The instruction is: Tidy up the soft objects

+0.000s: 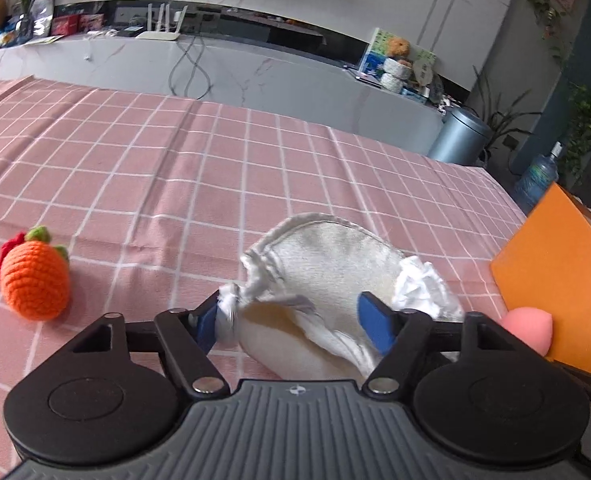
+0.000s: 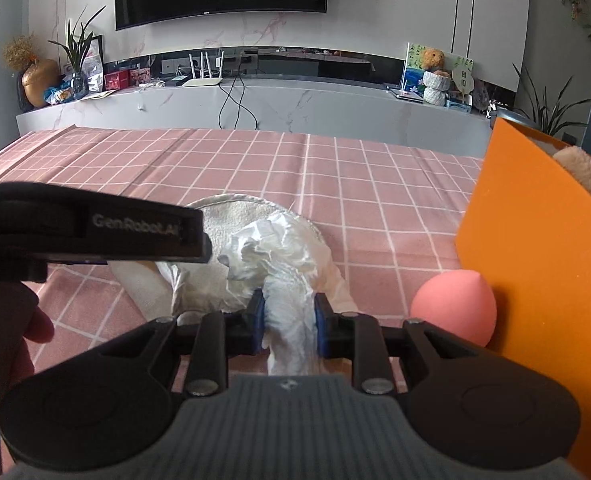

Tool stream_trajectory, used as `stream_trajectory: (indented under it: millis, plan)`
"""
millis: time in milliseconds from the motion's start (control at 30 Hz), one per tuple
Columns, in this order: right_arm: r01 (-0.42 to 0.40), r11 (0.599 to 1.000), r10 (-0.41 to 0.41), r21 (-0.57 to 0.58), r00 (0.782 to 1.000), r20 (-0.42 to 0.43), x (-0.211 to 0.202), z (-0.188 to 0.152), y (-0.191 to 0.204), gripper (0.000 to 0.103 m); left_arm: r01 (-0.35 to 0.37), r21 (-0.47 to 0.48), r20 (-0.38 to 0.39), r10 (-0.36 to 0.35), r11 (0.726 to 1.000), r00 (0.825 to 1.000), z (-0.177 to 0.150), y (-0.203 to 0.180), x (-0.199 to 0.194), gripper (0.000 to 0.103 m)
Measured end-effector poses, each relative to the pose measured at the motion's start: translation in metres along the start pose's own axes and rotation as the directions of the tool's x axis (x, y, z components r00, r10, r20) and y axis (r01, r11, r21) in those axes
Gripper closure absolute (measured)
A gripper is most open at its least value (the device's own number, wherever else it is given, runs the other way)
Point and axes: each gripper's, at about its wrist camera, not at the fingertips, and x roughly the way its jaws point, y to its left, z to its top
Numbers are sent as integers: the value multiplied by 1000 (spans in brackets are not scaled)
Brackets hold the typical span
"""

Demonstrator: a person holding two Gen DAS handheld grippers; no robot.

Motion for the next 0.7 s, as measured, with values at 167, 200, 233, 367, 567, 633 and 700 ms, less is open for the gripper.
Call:
stream_trajectory:
  millis: [167,200,233,367,567,633,700]
  plan:
    - [-8,1000,8,-2,1000,1,-1,0,-1,80,-37,42,-7,37,998,999,-4,-12,0,73]
    - [-7,1000,7,-3,1000,1,-1,-1,-1,80,-51,51,-7,51,997,999,-5,-14,-1,80]
    - [-7,1000,7,-3,1000,1,-2,-1,-1,80,-56,55,-5,57,997,998,-5,-14,-2,81]
    - [-8,1000,8,-13,1000,1,-8,0,0,80,-60,59,13,60,996,998,-9,-13,-14,89]
    - [16,999,-15,-32,1000,21,-33,0,-1,80,-57,57,55,54,997,997,-12,-13,-45,90]
    - [19,1000,-18,-24,1000,24,-43,-1,-3,80,-56,60,68,52,997,996,-14,-12,-57,90]
    - [20,1000,-19,-23,999,37,-58,-3,-4,80,-52,57,76,47,997,996,-17,-12,-70,90]
